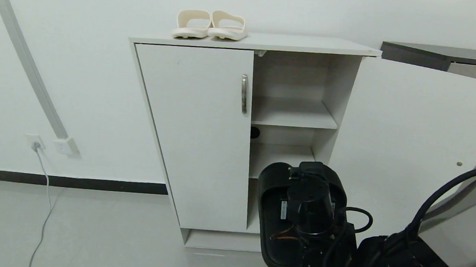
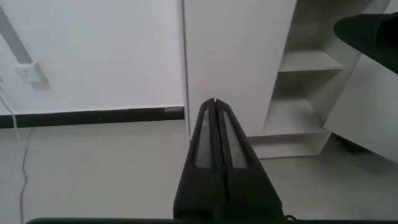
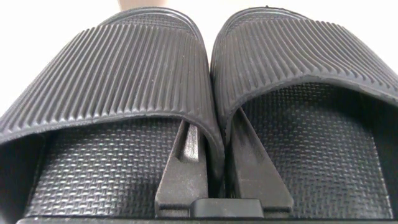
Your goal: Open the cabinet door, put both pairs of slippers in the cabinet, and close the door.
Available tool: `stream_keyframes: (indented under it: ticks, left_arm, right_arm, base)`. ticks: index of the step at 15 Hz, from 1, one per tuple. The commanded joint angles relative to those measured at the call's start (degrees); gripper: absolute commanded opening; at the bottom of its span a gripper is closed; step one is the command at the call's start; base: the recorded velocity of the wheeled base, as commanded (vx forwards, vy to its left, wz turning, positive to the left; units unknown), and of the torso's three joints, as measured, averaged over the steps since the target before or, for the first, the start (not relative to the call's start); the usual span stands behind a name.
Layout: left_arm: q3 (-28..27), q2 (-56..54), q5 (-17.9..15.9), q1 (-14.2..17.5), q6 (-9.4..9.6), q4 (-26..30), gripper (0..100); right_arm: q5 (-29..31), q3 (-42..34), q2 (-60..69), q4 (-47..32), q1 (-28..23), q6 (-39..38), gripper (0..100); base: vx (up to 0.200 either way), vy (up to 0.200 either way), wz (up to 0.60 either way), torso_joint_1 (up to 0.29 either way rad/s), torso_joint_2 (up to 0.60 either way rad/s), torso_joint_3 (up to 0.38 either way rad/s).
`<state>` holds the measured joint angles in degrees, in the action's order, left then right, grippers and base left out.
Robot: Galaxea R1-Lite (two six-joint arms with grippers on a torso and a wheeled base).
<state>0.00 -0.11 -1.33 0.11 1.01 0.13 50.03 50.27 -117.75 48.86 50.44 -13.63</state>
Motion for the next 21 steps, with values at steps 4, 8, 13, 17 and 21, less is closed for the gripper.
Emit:
stream_keyframes:
  ticks: [4, 8, 13, 17, 21]
  left_arm:
    - [0.0, 0.1, 0.0, 0.1, 0.04, 0.0, 0]
    - [0.0, 0.1, 0.0, 0.1, 0.04, 0.0, 0]
    - [0.0, 0.1, 0.0, 0.1, 0.04, 0.0, 0]
    - [0.0, 0.1, 0.0, 0.1, 0.04, 0.0, 0]
    - [-0.1, 0.1, -0.1, 0.1, 0.04, 0.0, 0]
  right_arm:
    - [-0.2, 0.7, -3.5, 0.2, -1.4, -0.2, 0]
    - [-6.3, 2.0, -9.3, 6.2, -2.2, 0.5, 0]
    - [-7.1, 3.6, -12.5, 8.2, -4.3, 1.1, 0]
    - [-7.1, 4.0, -13.8, 8.3, -4.3, 1.1, 0]
    - [-7.1, 4.0, -13.9, 8.3, -4.7, 1.1, 0]
  base:
    - [0.0, 0.0, 0.0, 0.0, 0.0, 0.0]
    - [0.0, 0.0, 0.0, 0.0, 0.0, 0.0]
    - [0.0, 0.0, 0.0, 0.0, 0.0, 0.0]
    - [0.0, 0.0, 0.0, 0.0, 0.0, 0.0]
    - [0.0, 0.0, 0.0, 0.002, 0.0, -0.141]
